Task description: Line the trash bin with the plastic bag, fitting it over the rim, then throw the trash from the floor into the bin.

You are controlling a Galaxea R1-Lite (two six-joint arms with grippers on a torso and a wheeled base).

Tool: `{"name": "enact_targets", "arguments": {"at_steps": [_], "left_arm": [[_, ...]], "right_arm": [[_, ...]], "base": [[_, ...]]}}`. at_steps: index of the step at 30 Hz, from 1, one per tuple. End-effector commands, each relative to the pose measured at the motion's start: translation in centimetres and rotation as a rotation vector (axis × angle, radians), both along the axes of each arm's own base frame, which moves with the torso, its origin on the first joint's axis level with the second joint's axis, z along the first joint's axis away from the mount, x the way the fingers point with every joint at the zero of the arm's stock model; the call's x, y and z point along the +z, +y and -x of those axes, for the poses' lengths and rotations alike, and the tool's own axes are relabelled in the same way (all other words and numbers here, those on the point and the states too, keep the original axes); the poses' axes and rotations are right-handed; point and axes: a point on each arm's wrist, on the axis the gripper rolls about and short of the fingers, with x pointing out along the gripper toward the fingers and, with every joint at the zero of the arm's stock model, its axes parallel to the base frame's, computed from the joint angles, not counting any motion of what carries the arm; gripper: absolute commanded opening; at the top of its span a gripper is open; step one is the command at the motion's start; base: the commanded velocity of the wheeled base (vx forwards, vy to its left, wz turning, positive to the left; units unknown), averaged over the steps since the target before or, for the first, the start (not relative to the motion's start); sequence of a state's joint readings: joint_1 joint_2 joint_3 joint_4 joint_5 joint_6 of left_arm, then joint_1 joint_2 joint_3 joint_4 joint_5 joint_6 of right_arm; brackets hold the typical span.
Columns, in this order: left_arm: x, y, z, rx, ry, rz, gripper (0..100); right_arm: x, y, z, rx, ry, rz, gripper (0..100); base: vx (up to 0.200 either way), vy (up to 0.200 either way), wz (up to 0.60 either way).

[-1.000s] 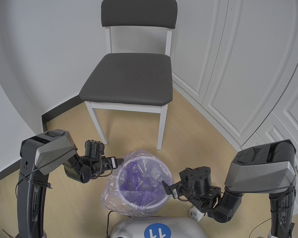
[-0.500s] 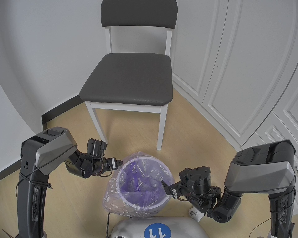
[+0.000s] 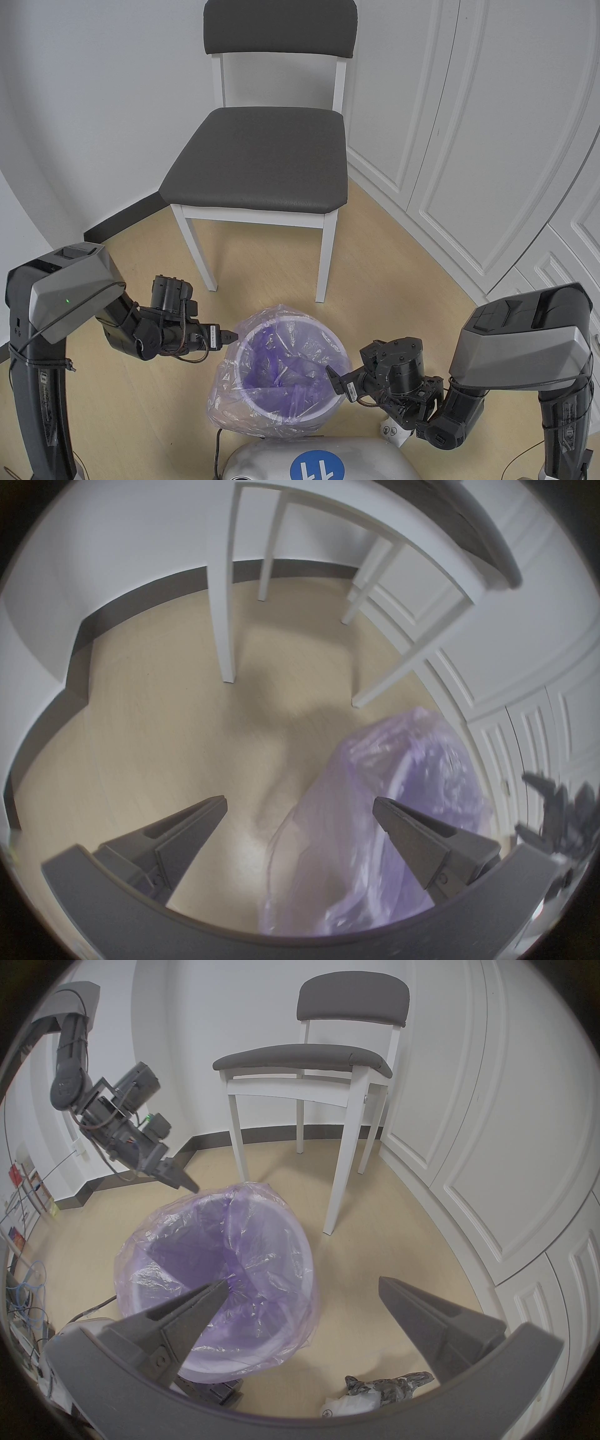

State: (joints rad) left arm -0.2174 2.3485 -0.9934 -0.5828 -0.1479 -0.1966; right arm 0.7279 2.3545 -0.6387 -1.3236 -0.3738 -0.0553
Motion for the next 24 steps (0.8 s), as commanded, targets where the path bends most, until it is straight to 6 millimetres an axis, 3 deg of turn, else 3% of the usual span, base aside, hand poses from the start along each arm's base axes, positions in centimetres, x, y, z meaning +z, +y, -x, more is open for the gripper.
{"name": "enact_targets", "arguments": {"at_steps": [1, 10, 17, 24], "left_arm": [[0.7, 2.7, 1.9, -0.083, 0.003, -0.048, 100], [-2.2, 3.0, 2.5, -0.189, 0.067, -0.059, 100], [-4.1, 2.5, 1.9, -0.185, 0.086, -0.083, 100], [-4.5, 2.5, 1.2, -0.136, 0.087, -0.136, 100]], "right_arm": [[-0.3, -0.1, 0.0, -0.001, 0.009, 0.009, 100], [-0.9, -0.4, -0.2, -0.005, 0.027, 0.023, 100], [-1.4, -0.4, -0.2, -0.005, 0.033, 0.031, 100], [-1.5, -0.6, -0.8, -0.020, 0.032, 0.029, 100]], "base": [[0.000, 0.000, 0.00], [0.000, 0.000, 0.00], [0.000, 0.000, 0.00], [0.000, 0.000, 0.00]]}}
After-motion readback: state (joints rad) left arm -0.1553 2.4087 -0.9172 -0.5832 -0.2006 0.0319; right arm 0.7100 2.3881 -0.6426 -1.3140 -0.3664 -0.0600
